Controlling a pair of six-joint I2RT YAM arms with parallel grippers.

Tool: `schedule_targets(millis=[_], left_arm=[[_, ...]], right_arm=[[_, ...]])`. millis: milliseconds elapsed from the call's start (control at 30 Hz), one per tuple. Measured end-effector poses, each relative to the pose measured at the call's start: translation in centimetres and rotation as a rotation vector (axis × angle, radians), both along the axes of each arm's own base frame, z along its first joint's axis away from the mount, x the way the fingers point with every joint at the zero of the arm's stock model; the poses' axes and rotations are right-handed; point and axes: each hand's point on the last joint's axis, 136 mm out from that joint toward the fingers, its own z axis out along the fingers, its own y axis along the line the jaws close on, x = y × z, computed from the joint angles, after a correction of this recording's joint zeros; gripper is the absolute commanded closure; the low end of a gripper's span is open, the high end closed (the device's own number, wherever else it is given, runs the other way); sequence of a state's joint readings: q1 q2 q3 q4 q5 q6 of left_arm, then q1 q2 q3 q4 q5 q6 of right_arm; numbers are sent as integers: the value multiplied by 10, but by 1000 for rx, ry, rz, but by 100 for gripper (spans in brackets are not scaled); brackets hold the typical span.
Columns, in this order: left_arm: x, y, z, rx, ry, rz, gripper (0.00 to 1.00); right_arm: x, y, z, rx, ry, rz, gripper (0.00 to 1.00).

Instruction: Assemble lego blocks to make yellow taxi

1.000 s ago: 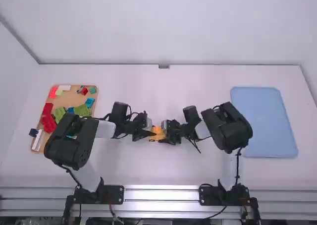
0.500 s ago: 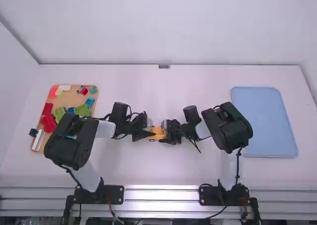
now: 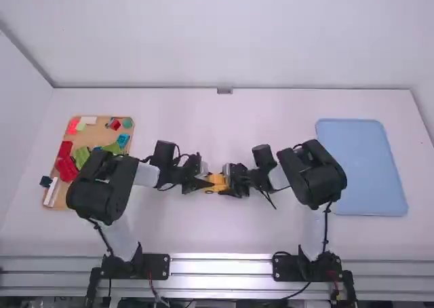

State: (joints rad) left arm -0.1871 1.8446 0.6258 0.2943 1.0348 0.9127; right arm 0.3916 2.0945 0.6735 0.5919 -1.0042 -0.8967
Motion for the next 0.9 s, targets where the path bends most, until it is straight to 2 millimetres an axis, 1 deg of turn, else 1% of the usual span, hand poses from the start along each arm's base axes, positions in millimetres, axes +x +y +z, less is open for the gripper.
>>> schedule_targets(millis=[367,900], left_arm=[[-5,0,-2,40,44,-37,98],[-2,-5,-5,131,28,-17,98]], right_arm=[[-3,0,0,2,15,14,50],[0,-3,0,2,18,-2,50]])
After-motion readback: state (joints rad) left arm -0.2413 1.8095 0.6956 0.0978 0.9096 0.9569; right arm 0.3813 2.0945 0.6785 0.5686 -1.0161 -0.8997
